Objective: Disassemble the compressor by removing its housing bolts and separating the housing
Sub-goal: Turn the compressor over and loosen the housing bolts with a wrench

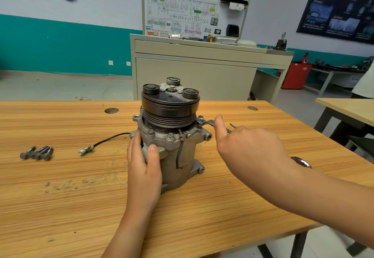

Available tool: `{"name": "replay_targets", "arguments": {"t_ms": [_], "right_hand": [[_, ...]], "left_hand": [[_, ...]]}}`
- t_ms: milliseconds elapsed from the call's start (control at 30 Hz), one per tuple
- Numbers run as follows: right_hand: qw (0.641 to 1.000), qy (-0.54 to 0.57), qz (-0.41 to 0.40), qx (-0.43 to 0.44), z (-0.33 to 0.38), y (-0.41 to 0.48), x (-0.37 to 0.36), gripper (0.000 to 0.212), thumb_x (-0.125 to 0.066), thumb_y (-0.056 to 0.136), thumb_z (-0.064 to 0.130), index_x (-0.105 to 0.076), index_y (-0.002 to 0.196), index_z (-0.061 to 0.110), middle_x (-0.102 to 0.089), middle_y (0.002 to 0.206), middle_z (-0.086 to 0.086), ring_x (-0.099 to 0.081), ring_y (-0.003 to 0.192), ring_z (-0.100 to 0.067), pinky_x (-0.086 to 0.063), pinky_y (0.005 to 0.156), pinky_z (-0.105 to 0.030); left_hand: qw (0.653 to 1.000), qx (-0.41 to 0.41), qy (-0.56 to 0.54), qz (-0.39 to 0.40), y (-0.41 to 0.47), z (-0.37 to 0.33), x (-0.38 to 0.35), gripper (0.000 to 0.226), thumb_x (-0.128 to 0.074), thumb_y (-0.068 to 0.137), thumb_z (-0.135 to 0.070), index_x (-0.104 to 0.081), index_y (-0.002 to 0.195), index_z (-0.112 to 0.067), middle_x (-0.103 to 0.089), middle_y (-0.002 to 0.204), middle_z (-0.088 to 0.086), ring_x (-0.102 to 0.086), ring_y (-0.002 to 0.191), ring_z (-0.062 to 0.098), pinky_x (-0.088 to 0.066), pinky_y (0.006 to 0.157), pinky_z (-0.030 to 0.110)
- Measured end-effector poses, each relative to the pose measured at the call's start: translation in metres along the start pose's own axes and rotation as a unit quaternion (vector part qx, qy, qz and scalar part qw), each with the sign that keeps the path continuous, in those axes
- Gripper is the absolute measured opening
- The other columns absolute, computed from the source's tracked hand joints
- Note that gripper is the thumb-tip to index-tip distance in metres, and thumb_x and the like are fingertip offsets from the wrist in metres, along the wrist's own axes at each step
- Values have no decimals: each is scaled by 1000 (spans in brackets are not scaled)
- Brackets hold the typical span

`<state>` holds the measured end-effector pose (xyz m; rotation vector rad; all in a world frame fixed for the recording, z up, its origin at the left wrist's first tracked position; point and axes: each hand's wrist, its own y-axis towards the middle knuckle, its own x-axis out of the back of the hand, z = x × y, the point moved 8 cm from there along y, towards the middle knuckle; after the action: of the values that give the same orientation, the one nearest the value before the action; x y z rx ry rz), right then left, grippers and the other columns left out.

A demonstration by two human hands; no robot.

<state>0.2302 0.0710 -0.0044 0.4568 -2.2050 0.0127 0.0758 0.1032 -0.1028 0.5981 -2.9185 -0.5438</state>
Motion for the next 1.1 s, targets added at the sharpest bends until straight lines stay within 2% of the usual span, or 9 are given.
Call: {"name": "replay_targets", "arguments": {"t_ms": [300,400,567,733,933,1000,1033,1067,1100], "right_hand": [[994,-35,-35,95,-35,20,-7,82,-39,88,-2,20,143,15,-39,64,0,-37,49,-14,-31,39,-26],[997,-11,-12,74,-32,16,-7,83,-41,88,-1,20,142,16,-40,66,-2,-40,51,-15,-40,43,-27],[1000,9,-8,9,-2,-1,-1,74,-36,86,-7,8,144,1,-28,58,-5,-28,41,-16,-17,33,-26],[1000,-8,8,28,-4,5,12,70,-38,85,-9,-1,144,-4,-29,56,-4,-29,42,-18,-19,34,-25],[999,8,38,11,0,1,8,68,-36,88,-2,4,143,-5,-36,58,-3,-32,43,-17,-23,36,-23],[998,22,53,-6,10,1,5,69,-38,88,-2,5,142,-9,-50,77,-5,-36,48,-17,-30,39,-21],[998,28,63,-6,16,1,4,67,-38,88,-3,2,141,-11,-50,104,-9,-39,53,-17,-33,42,-21],[997,29,74,0,22,1,4,63,-38,88,-4,-2,140,-13,-30,127,-12,-42,58,-17,-35,44,-20],[996,30,83,7,25,2,4,61,-38,88,-6,-5,140,-14,-13,134,-11,-44,63,-17,-36,46,-20]], "left_hand": [[1000,5,3,3,0,3,1,50,-35,99,-28,-26,148,-21,-26,152,-10,-20,137,0,-18,107,20],[1000,1,1,3,1,3,1,51,-38,99,-32,-27,148,-21,-28,151,-9,-21,137,1,-20,108,22],[1000,13,-14,-14,0,3,1,70,-31,81,-49,-27,147,-25,-28,150,-13,-22,134,-3,-19,103,17],[1000,11,-12,-18,0,2,1,69,-30,82,-48,-28,147,-23,-30,150,-11,-24,136,1,-22,107,22],[998,-24,18,-48,1,-6,2,64,-29,84,-39,-36,143,-16,-39,143,-6,-31,126,-1,-25,101,20],[998,-25,19,-58,0,-7,2,63,-29,84,-38,-38,142,-15,-41,142,-4,-33,127,1,-26,101,20],[998,-22,19,-60,0,-7,2,63,-29,84,-38,-38,142,-14,-41,143,-4,-33,128,3,-26,101,20],[998,-21,17,-61,0,-7,2,63,-29,84,-37,-38,142,-14,-41,143,-3,-33,129,4,-26,101,20],[998,-20,15,-62,0,-7,2,63,-29,84,-37,-39,141,-14,-42,142,-3,-33,128,5,-26,101,20]]}}
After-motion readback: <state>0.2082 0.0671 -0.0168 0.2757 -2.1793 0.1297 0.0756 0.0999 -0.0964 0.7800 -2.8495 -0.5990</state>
